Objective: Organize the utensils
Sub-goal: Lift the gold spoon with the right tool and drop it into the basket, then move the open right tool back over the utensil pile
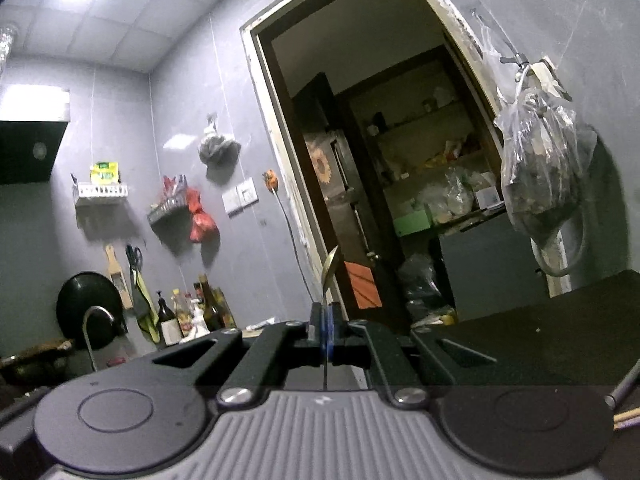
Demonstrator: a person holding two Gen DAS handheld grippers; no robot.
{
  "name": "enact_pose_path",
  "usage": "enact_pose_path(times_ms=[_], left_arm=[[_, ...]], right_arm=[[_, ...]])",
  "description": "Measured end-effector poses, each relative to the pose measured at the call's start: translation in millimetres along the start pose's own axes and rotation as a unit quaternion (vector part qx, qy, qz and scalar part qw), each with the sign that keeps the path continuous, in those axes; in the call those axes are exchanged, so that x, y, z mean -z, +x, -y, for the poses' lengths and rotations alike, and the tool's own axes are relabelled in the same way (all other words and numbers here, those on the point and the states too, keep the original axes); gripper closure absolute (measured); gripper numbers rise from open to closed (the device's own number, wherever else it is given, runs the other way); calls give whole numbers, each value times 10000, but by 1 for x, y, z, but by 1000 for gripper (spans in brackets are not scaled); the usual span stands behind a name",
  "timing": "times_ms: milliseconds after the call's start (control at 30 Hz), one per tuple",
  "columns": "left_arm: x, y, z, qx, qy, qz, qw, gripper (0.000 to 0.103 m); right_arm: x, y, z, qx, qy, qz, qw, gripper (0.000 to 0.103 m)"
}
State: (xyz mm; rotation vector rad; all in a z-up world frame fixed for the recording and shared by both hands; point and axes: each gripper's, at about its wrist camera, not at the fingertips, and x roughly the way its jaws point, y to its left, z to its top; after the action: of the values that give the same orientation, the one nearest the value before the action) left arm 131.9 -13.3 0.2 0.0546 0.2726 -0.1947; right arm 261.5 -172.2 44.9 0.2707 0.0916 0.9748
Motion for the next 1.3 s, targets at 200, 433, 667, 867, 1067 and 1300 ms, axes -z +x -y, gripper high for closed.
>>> enact_pose_path(times_ms=[200, 433, 667, 867, 1067, 1300], left_arm=[[0, 0, 0, -2, 2, 1, 10000, 27], [0, 0, 0, -1, 1, 1, 10000, 27], [0, 0, 0, -2, 0, 0, 10000, 27], [0, 0, 0, 1, 1, 1, 10000, 27], [0, -1, -1, 0, -16, 5, 10000, 27], [0, -1, -1, -5, -12, 4, 10000, 27]], right_arm=[[7, -3, -1, 98, -73, -151, 9998, 101], [12, -8, -3, 246, -222, -370, 9988, 97], [15, -15, -10, 214, -481, -522, 9972, 78], [13, -24, -19, 148, -680, -366, 9969, 55], [1, -42, -12, 395, -608, 26, 9974, 8], [-5, -59, 23, 1244, -96, 134, 9921, 0]])
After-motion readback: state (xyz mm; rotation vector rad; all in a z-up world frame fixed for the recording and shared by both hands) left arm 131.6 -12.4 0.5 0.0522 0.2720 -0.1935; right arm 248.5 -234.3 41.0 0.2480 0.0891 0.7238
